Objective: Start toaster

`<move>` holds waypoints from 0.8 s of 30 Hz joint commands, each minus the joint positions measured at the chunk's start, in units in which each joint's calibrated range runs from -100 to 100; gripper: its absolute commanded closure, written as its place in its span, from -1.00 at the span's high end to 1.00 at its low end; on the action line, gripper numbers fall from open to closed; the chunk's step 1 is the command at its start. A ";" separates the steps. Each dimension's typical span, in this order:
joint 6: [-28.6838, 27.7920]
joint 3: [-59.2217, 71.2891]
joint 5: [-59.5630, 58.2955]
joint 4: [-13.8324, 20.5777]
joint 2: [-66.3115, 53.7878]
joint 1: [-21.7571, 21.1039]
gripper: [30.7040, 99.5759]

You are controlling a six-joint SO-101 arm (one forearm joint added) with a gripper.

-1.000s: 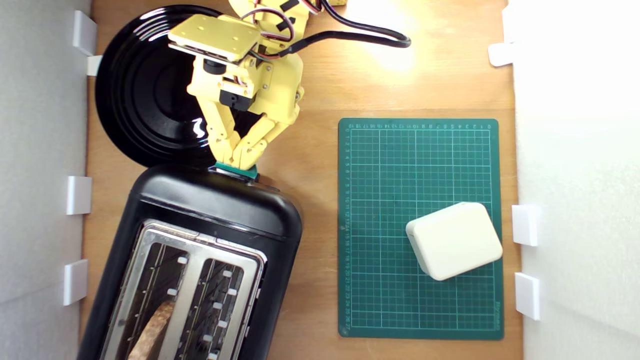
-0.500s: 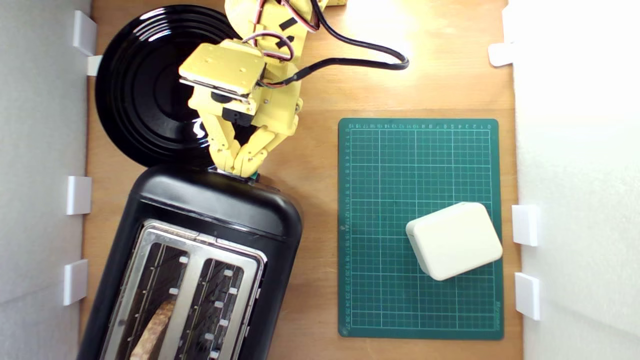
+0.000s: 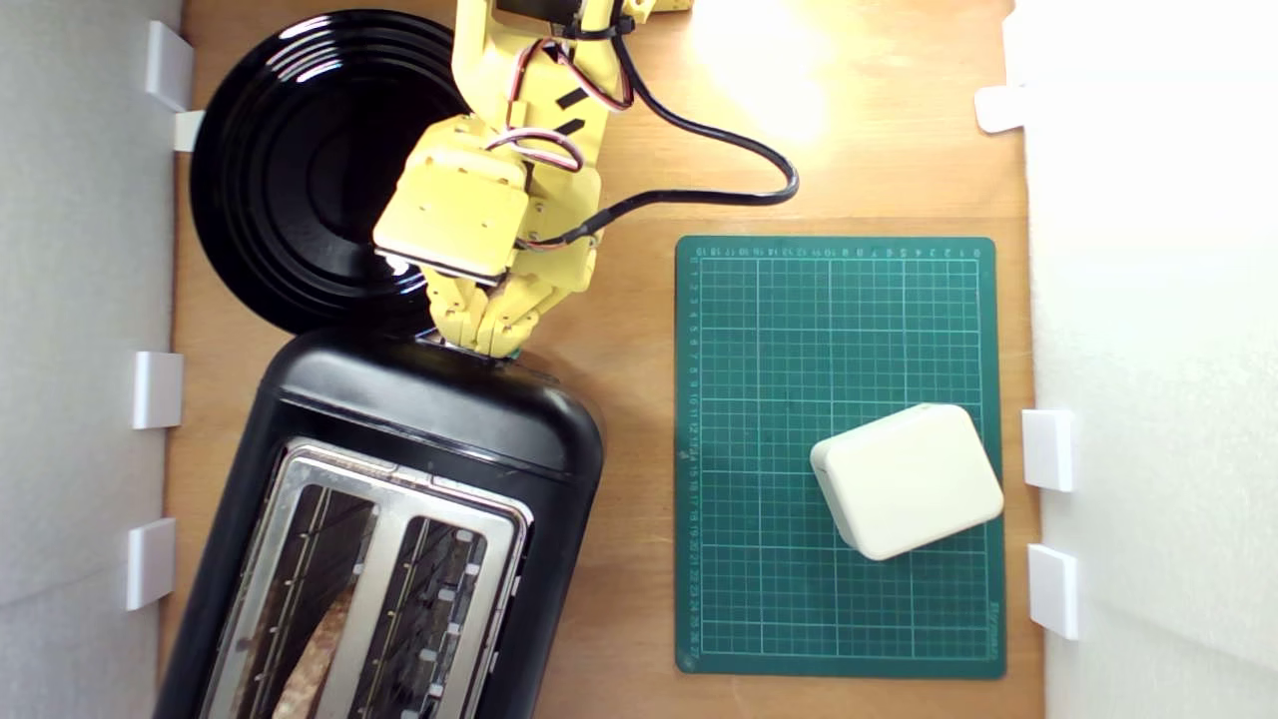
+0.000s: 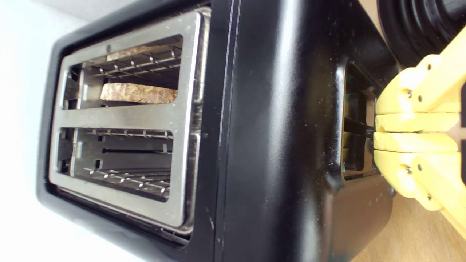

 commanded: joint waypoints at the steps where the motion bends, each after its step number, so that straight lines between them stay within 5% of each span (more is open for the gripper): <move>1: -0.12 -1.68 -1.31 0.29 1.49 2.12 -0.98; 24: -0.01 11.22 -8.16 0.29 3.74 2.51 -0.98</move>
